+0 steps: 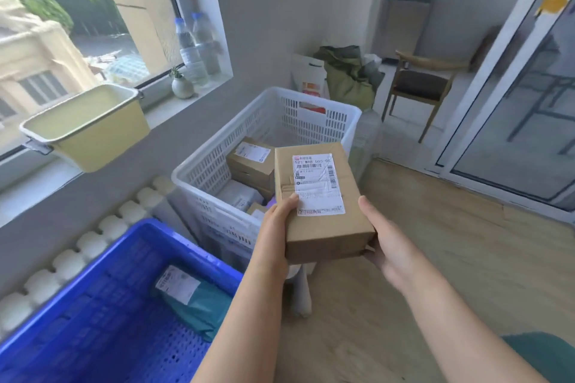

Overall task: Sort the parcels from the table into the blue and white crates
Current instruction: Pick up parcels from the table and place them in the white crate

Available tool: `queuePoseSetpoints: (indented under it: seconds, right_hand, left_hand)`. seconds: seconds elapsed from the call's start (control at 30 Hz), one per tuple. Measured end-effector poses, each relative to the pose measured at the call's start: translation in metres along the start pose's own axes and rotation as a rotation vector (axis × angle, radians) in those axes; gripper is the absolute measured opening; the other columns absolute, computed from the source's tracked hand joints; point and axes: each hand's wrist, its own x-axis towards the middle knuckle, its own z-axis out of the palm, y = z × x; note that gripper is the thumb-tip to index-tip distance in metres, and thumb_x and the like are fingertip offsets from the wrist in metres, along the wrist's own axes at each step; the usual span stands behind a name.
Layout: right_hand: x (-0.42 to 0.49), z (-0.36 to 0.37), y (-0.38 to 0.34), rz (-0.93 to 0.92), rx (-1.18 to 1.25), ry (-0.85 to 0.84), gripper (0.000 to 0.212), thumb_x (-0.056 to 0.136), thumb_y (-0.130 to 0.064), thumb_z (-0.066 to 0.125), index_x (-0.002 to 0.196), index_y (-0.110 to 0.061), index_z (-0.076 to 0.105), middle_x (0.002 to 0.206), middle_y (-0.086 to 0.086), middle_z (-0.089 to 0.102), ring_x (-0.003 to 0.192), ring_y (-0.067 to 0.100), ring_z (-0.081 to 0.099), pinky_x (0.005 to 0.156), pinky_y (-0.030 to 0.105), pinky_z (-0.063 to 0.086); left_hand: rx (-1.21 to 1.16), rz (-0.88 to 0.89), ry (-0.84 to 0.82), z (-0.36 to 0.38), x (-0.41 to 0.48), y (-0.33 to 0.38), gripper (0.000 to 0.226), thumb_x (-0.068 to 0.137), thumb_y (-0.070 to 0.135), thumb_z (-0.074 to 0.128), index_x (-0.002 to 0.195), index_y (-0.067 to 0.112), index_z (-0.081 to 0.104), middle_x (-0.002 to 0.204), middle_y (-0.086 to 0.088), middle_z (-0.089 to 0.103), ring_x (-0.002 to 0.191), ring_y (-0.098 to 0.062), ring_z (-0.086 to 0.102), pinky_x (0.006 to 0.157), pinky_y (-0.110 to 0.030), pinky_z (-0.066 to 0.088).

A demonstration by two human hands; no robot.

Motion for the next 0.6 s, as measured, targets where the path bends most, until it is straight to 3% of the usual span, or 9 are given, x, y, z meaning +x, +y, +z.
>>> queuePoseSetpoints:
  seconds: [0.1,0.2,0.27,0.4,0.47,0.6]
  right_hand:
    - [0.053,0.002,-0.029,0.017,-0.052,-0.048,0.037,0.095,-0.047,0.056,0.118,-0.022,0.070,0.109,-0.007,0.075,0.091,0.004,0.071,0.074,0.025,0.049]
    - [0.096,0.014,-0.042,0.035,-0.122,-0.093,0.038,0.094,-0.050,0.058,0.117,-0.024,0.072,0.110,-0.009,0.075,0.109,0.012,0.066,0.095,0.033,0.049]
    - [0.130,0.030,-0.052,0.054,-0.186,-0.156,0.035,0.094,-0.050,0.058,0.113,-0.024,0.073,0.108,-0.009,0.075,0.110,0.013,0.066,0.099,0.035,0.047]
    - [0.194,0.061,-0.071,0.071,-0.271,-0.198,0.033,0.093,-0.052,0.059,0.110,-0.027,0.073,0.105,-0.011,0.076,0.096,0.010,0.066,0.080,0.027,0.045]
    - [0.217,0.071,-0.077,0.067,-0.301,-0.220,0.034,0.093,-0.052,0.059,0.113,-0.028,0.071,0.100,-0.013,0.076,0.093,0.009,0.066,0.078,0.025,0.045]
    - [0.263,0.091,-0.085,0.108,-0.401,-0.294,0.024,0.097,-0.044,0.056,0.102,-0.025,0.069,0.080,-0.017,0.076,0.069,-0.003,0.070,0.058,0.012,0.049]
  left_hand:
    - [-0.035,0.014,0.089,0.004,0.034,0.006,0.050,0.081,0.045,0.072,0.125,0.024,0.065,0.113,-0.003,0.075,0.105,-0.023,0.071,0.081,-0.035,0.056]
    - [-0.047,0.021,0.191,0.001,0.060,0.014,0.045,0.083,0.050,0.068,0.123,0.029,0.065,0.111,0.002,0.075,0.104,-0.019,0.071,0.087,-0.036,0.055]
    - [-0.068,0.030,0.239,-0.004,0.086,0.027,0.042,0.086,0.050,0.065,0.122,0.029,0.066,0.109,0.003,0.076,0.104,-0.019,0.071,0.097,-0.039,0.052]
    - [-0.069,-0.004,0.341,-0.015,0.137,0.058,0.032,0.089,0.047,0.063,0.114,0.027,0.069,0.102,0.003,0.077,0.100,-0.020,0.071,0.091,-0.039,0.052]
    - [-0.067,-0.021,0.377,-0.019,0.155,0.068,0.032,0.088,0.047,0.064,0.112,0.026,0.069,0.105,0.000,0.077,0.102,-0.023,0.071,0.090,-0.042,0.053]
    - [-0.050,-0.075,0.451,-0.030,0.191,0.083,0.024,0.091,0.042,0.061,0.105,0.025,0.068,0.101,-0.002,0.075,0.088,-0.022,0.068,0.065,-0.031,0.050]
